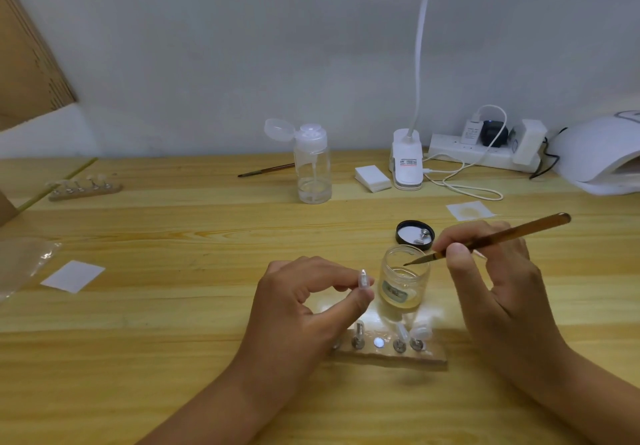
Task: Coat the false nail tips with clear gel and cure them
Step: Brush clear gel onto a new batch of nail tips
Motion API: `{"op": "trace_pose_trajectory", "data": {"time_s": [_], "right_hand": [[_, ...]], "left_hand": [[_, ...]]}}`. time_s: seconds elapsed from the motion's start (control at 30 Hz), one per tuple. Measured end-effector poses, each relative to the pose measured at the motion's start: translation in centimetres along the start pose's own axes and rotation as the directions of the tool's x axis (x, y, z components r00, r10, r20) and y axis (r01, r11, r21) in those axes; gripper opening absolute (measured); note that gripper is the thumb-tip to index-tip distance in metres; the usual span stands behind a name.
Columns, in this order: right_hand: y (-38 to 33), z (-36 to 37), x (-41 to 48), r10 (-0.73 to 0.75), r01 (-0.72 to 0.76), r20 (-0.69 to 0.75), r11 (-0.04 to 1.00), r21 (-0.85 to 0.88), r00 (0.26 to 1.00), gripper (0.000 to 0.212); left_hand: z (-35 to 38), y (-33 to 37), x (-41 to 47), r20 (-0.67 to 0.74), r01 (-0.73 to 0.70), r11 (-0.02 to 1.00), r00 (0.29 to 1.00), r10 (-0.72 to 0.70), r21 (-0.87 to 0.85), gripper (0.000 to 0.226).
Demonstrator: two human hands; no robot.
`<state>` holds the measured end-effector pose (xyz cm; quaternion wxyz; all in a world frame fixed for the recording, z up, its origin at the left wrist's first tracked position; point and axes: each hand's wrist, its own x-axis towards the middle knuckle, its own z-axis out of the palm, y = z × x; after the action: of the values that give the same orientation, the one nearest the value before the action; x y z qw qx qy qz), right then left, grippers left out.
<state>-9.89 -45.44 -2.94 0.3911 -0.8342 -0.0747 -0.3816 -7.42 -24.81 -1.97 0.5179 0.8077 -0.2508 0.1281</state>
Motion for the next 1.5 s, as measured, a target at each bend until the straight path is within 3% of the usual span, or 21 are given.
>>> {"op": "trace_pose_trajectory", "data": {"time_s": [0.13, 0.93, 1.13, 1.5], "right_hand": [[-0.2, -0.4, -0.2, -0.052, 0.054, -0.074, 0.998, 0.026, 0.996, 0.016], [0.1, -0.8, -0.8, -0.157, 0.186, -0.178, 0.969, 0.163, 0.971, 0.016], [-1.0, -0.3, -1.5, -0.332, 0.339, -0.084, 0.937, 0.085, 0.939, 0.018], [-1.3, -0.1, -1.4, -0.386, 0.383, 0.008, 0.917, 0.116, 0.922, 0.019]], "left_hand": [[0.0, 0.0, 0.0, 0.001, -0.001, 1.0, 1.0, 0.001, 0.001, 0.008], [-0.1, -0.5, -0.1, 0.001, 0.02, 1.0, 1.0, -0.02, -0.005, 0.006], [-0.2, -0.3, 0.0, 0.018, -0.023, 1.0, 1.0, 0.023, 0.0, 0.004], [-0.1, -0.1, 0.1, 0.009, -0.011, 1.0, 1.0, 0.011, 0.003, 0.003]]}}
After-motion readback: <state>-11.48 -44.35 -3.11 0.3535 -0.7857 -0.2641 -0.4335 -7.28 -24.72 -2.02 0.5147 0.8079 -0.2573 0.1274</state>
